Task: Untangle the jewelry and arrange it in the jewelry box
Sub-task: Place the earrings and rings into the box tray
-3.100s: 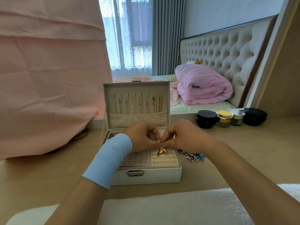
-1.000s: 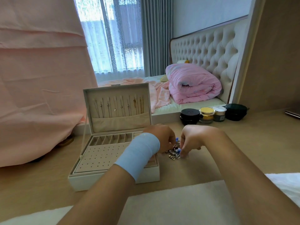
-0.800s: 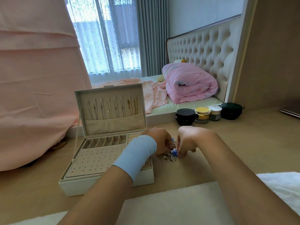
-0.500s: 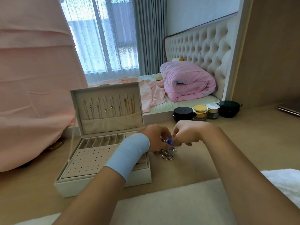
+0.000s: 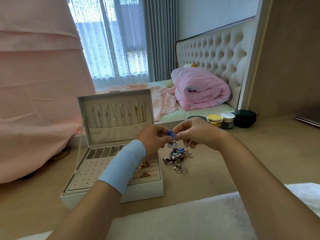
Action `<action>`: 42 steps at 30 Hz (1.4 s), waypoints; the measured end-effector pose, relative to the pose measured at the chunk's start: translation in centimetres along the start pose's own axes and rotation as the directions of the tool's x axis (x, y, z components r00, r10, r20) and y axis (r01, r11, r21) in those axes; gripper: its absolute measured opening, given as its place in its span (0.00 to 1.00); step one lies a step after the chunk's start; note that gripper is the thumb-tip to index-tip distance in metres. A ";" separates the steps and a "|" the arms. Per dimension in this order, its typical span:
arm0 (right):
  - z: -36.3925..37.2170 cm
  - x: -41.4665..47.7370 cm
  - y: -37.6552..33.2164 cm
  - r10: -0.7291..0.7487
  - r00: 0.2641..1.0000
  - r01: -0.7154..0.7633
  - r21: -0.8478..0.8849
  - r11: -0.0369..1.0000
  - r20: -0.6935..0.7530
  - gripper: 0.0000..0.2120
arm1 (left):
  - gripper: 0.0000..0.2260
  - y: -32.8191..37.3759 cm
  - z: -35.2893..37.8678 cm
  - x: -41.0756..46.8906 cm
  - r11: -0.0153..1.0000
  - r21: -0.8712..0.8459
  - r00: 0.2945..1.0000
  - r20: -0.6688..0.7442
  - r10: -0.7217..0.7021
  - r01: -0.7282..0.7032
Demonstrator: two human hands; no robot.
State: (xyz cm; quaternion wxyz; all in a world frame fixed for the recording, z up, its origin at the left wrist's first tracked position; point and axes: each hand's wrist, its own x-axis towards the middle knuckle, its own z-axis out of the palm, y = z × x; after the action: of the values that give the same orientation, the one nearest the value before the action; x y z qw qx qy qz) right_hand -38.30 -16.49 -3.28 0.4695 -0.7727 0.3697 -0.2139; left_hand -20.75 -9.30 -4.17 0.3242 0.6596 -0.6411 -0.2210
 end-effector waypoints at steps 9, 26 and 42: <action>4.9 0.5 -2.0 -0.116 0.987 0.131 0.144 0.981 -0.107 0.04 | 0.06 -2.3 -5.2 -3.2 0.977 -0.199 0.997 0.012 -0.081 0.082; 12.5 6.0 -4.1 -0.125 0.968 0.088 -0.168 0.982 -0.219 0.08 | 0.01 -7.0 -8.4 -4.2 0.974 0.108 0.971 -0.156 -0.181 0.198; 12.8 6.4 -5.4 -0.221 0.971 0.113 -0.645 0.756 -0.090 0.05 | 0.12 -7.5 -9.5 -4.2 0.914 0.323 0.969 -0.096 -0.226 0.245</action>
State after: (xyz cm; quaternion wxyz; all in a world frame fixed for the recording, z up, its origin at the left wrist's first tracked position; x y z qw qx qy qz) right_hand -23.50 -12.63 -4.57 0.1286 -0.8958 0.3860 -0.1791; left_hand -9.06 -4.03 -3.45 0.1972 0.7831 -0.5755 -0.1287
